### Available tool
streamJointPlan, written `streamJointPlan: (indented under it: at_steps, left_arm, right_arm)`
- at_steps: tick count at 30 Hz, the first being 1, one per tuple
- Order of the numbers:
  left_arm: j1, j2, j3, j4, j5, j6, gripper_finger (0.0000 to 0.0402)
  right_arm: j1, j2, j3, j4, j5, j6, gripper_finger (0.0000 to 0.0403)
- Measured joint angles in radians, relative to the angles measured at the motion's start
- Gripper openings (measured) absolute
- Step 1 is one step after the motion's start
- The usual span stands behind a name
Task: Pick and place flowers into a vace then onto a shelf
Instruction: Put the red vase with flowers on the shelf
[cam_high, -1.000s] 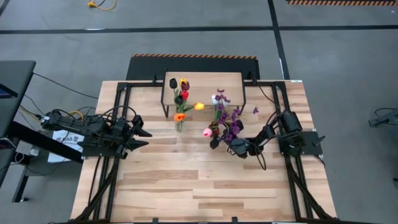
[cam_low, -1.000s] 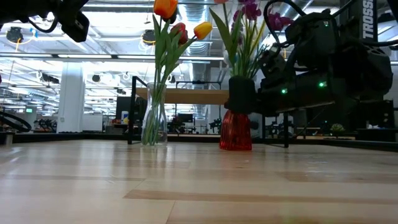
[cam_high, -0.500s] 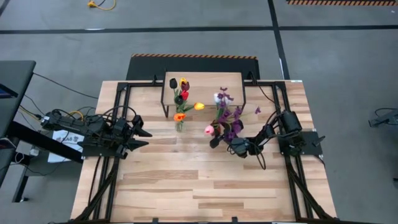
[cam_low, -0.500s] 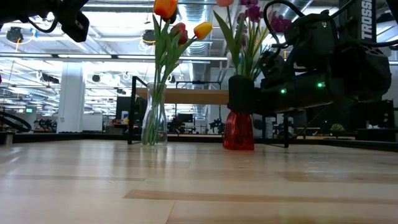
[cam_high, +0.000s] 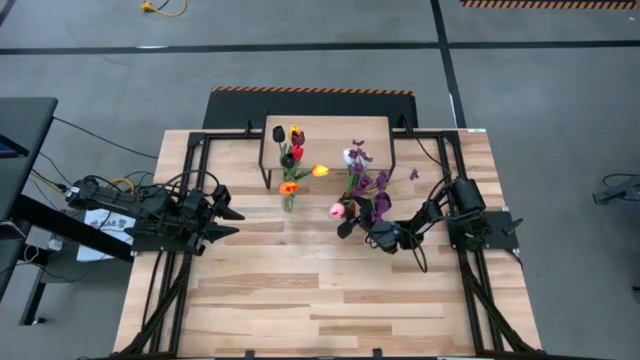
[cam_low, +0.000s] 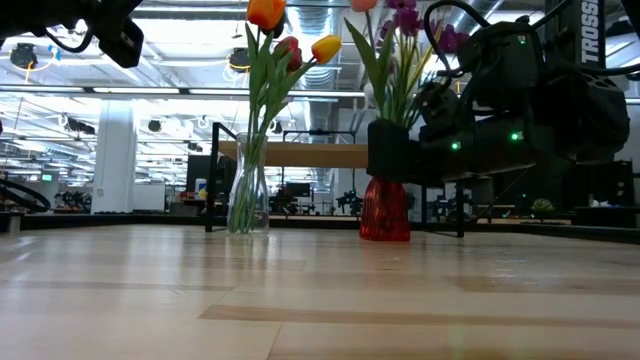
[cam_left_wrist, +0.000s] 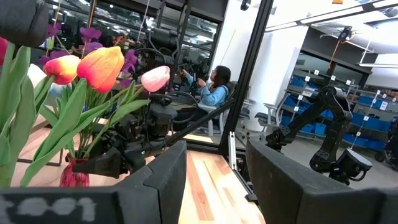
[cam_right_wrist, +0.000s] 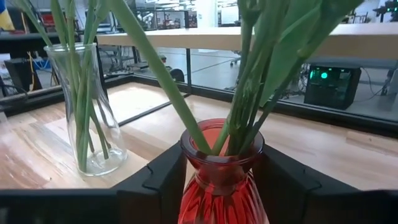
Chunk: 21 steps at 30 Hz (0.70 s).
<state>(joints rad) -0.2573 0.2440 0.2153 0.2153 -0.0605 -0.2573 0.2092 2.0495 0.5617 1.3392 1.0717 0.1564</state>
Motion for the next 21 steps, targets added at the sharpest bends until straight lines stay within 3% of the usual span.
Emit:
streamJointPlan:
  at_steps: [4, 10, 21]
  left_arm:
    - [0.0, 0.0, 0.0, 0.0, 0.0, 0.0, 0.0155]
    - [0.0, 0.0, 0.0, 0.0, 0.0, 0.002, 0.0155]
    - [0.0, 0.0, 0.0, 0.0, 0.0, 0.003, 0.0155]
  right_arm:
    - [0.001, 0.0, 0.0, 0.0, 0.0, 0.02, 0.0166]
    - [0.018, 0.0, 0.0, -0.001, 0.0, 0.02, 0.0121]
    - [0.039, 0.0, 0.0, 0.0, 0.002, 0.02, 0.0138]
